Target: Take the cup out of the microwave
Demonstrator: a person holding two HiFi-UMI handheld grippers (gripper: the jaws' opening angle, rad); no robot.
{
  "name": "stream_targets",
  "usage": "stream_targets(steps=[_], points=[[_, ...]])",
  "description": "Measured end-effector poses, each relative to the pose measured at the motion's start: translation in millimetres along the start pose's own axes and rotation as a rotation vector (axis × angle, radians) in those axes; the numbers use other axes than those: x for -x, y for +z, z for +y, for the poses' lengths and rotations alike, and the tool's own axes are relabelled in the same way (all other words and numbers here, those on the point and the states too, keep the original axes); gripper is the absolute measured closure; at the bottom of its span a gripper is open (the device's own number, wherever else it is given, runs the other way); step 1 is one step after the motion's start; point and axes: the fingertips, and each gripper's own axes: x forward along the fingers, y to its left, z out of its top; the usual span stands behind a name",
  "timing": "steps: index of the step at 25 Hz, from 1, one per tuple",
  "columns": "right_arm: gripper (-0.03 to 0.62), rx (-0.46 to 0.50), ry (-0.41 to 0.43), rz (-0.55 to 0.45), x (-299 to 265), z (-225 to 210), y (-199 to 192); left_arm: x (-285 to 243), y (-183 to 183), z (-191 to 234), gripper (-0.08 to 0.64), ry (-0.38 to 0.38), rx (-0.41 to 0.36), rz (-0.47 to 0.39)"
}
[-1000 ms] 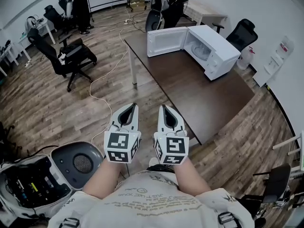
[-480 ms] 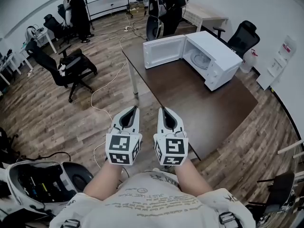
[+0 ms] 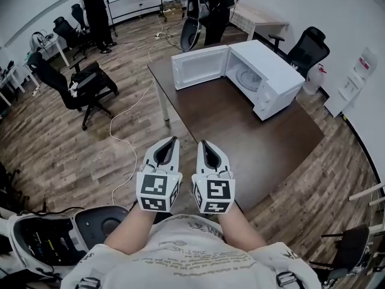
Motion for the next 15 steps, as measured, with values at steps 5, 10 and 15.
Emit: stream_targets(steps=[5,10,15], points=[[0.584,-0.007,-0.018,0.008,-8.4,-17.1,2.0,-17.9,6.3,-3.0,0.549,-0.017,0.014,-0.008],[0.584,-0.012,-0.043,0.009,-18.3,-28.8,1.7,-33.4,11.1,-7.9,0.549,-0.055,-0.001,-0.027],[0.584,-0.005,-0.067,0.009,-39.1,-36.7,1.9,-54.7,11.6,-0.2,0.549,-0.077,-0.012,-0.031]])
